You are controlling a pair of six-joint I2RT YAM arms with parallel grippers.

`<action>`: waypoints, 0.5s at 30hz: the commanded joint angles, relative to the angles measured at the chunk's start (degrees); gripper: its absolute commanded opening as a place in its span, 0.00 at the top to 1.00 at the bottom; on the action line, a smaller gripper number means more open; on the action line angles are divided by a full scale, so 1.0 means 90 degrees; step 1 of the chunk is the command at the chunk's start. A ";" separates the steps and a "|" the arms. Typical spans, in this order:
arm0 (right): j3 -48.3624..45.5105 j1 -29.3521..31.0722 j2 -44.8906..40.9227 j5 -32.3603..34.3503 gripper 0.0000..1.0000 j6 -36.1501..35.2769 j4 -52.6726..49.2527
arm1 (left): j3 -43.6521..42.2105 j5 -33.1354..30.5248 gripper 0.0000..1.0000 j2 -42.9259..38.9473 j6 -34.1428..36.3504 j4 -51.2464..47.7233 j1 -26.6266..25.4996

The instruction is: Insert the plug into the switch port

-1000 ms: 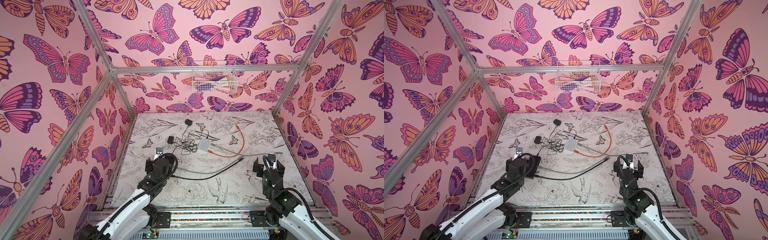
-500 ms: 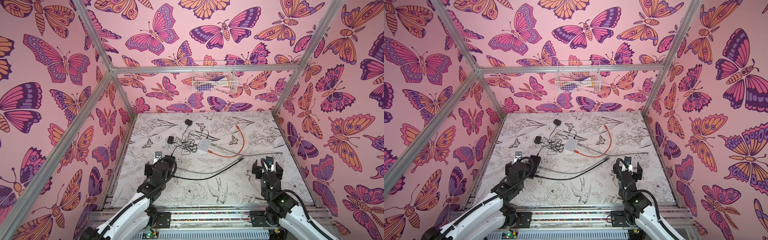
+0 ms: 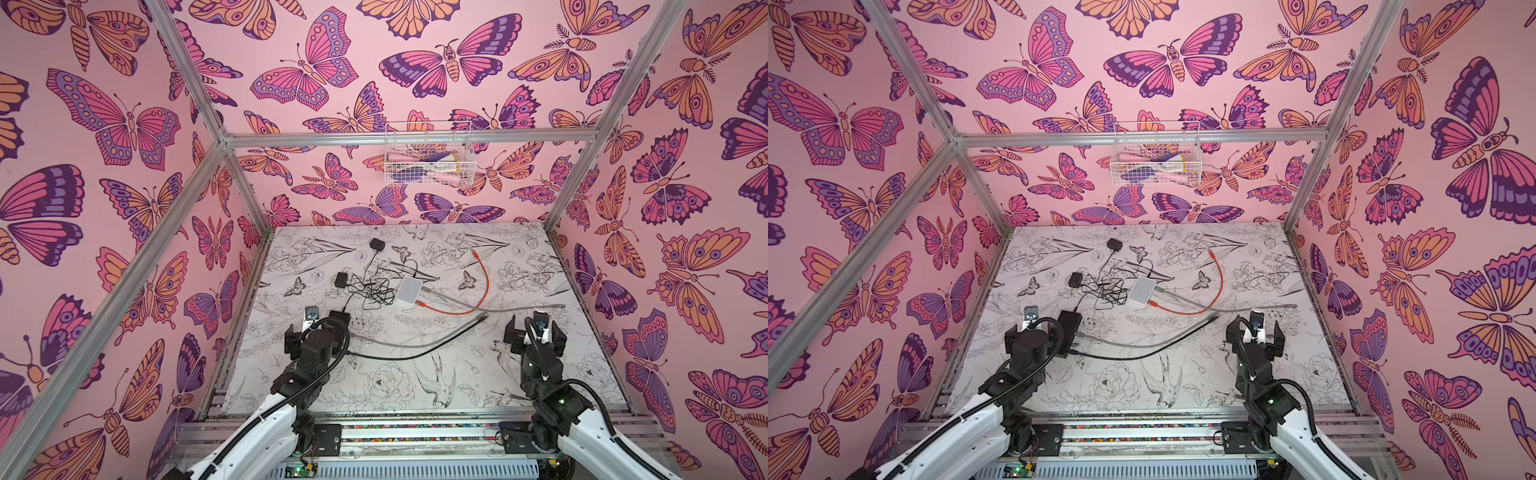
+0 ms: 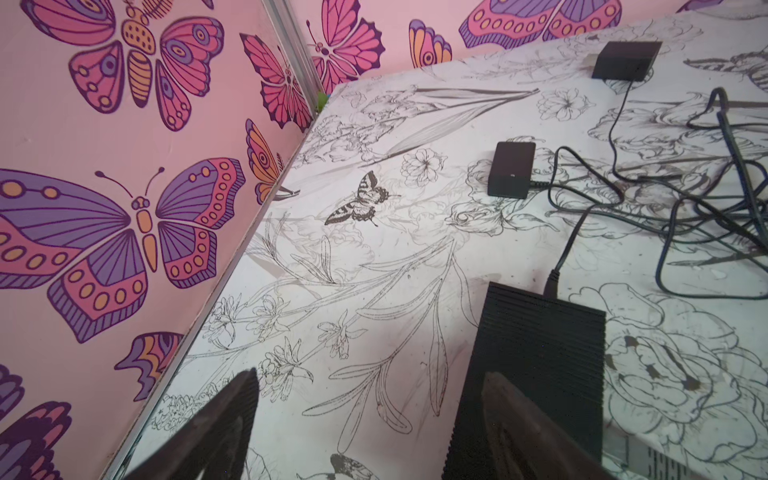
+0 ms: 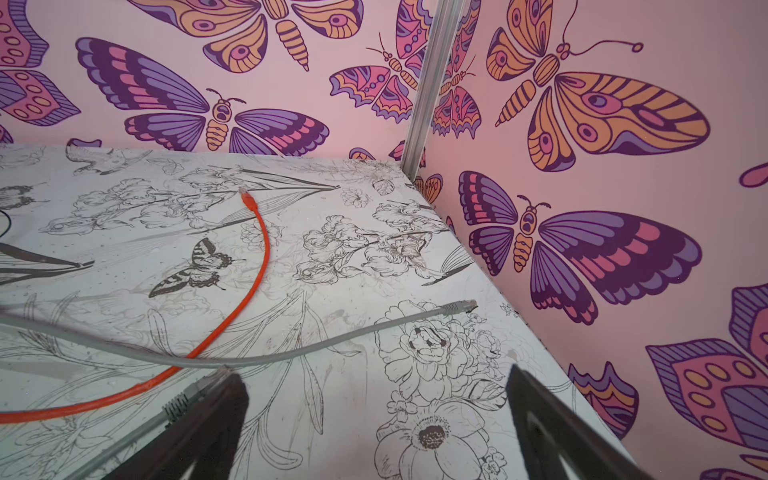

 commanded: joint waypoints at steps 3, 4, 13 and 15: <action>-0.0174 -0.0047 -0.0042 0.0210 0.01 -0.0093 0.0423 | -0.0287 -0.0132 0.13 -0.0245 0.0245 0.0645 0.0050; -0.0221 -0.0052 -0.0093 0.0206 0.01 -0.0123 0.0512 | -0.0295 -0.0150 0.13 -0.0303 0.0243 0.0667 0.0050; -0.0425 -0.0166 0.0049 0.0153 0.01 -0.0259 0.1203 | -0.0701 -0.0346 0.08 -0.0907 0.0372 0.1158 0.0059; -0.0438 -0.0224 0.0210 0.0161 0.01 -0.0256 0.1387 | -0.0790 -0.0311 0.04 -0.0911 0.0471 0.1393 0.0059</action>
